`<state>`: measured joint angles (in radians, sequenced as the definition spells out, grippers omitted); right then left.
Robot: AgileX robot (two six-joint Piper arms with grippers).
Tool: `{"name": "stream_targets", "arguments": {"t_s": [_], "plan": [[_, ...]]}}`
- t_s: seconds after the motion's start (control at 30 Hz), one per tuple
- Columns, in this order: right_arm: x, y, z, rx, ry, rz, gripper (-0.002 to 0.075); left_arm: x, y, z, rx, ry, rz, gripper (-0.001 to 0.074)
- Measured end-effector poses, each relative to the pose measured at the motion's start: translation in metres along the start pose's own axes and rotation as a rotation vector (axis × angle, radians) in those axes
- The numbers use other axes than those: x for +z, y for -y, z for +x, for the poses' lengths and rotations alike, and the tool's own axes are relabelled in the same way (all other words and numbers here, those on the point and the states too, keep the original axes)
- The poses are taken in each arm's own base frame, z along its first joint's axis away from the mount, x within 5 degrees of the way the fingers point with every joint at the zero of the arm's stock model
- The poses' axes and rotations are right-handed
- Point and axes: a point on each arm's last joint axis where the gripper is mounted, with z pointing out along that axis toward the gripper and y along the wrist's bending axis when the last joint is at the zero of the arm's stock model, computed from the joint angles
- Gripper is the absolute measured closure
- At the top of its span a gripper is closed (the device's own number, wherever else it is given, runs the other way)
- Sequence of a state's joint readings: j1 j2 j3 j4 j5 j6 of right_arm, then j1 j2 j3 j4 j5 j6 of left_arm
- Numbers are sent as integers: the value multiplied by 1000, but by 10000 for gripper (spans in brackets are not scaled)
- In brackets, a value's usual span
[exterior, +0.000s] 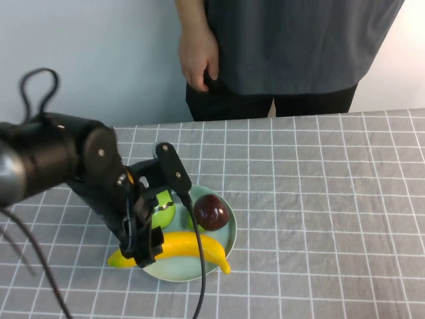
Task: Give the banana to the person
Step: Pick up the banana
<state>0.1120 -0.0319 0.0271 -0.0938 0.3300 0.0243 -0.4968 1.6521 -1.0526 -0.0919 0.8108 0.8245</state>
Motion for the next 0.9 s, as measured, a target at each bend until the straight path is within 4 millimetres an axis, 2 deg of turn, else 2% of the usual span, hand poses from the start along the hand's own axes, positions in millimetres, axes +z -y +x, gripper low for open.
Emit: {"name": "stream_targets", "arguments": {"t_s": [0.13,0.37,0.9], "plan": [[0,0,0,0,0,0,735,23,-6,1,32,-49,-1,273],[0,0,0,0,0,0,735,58,-12,6,98,-131,0,266],[0,0,0,0,0,0,735,78,-20,3,148,-109,-63,265]]}}
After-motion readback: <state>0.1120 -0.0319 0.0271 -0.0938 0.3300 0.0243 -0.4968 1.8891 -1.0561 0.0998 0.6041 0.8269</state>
